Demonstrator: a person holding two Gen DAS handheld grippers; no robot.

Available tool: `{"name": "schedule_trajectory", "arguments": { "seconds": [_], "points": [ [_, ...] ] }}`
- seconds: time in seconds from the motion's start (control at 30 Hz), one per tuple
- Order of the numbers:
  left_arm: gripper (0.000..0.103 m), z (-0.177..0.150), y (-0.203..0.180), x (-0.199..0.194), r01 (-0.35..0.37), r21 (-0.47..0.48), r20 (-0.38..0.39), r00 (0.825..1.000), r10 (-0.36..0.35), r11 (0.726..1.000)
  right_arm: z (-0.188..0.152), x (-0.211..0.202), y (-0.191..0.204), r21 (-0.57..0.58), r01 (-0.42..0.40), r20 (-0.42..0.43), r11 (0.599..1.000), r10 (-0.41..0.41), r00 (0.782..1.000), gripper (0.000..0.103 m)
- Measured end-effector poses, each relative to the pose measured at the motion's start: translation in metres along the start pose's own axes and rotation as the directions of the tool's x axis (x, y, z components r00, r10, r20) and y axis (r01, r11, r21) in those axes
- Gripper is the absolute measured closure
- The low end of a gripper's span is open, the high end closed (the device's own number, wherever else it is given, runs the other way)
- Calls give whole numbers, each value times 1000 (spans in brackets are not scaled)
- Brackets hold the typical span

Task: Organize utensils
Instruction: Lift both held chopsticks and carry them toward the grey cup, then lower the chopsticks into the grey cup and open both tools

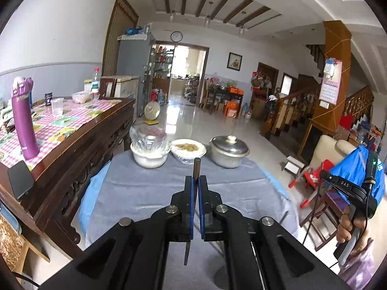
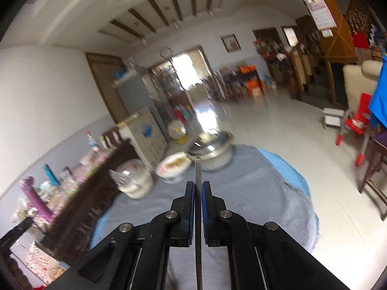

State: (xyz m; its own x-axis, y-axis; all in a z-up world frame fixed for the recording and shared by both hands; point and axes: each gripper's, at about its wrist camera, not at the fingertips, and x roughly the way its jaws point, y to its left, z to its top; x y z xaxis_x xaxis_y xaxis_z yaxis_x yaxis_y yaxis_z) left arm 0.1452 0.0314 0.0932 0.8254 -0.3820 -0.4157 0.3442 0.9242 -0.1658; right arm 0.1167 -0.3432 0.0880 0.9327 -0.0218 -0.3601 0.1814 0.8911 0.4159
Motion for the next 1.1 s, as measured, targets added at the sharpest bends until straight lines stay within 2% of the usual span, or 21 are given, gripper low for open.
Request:
{"name": "schedule_trajectory", "arguments": {
  "seconds": [0.13,0.23,0.37,0.47,0.63,0.83,1.1],
  "points": [
    [100,10,-9,-11,47,5,21,999,-47,999,4,-16,26,-4,-94,53,996,94,994,97],
    [100,17,-17,-17,85,15,37,996,-85,996,1,-22,44,10,-170,104,985,168,980,97],
    [100,21,-29,-20,129,31,43,991,-130,991,-11,-19,63,37,-217,142,975,210,967,97],
    [100,19,-40,-16,161,41,30,986,-163,986,-24,-9,75,34,-214,149,976,207,967,97],
    [100,8,-54,-1,200,45,-22,980,-199,979,-54,3,95,-31,-163,152,986,166,974,97],
    [100,-12,-57,25,214,30,-106,972,-210,976,-85,6,105,-141,-97,160,985,120,980,97],
    [100,-31,-60,35,221,40,-173,962,-211,974,-111,2,94,-205,-116,102,972,139,985,97]
  ]
}}
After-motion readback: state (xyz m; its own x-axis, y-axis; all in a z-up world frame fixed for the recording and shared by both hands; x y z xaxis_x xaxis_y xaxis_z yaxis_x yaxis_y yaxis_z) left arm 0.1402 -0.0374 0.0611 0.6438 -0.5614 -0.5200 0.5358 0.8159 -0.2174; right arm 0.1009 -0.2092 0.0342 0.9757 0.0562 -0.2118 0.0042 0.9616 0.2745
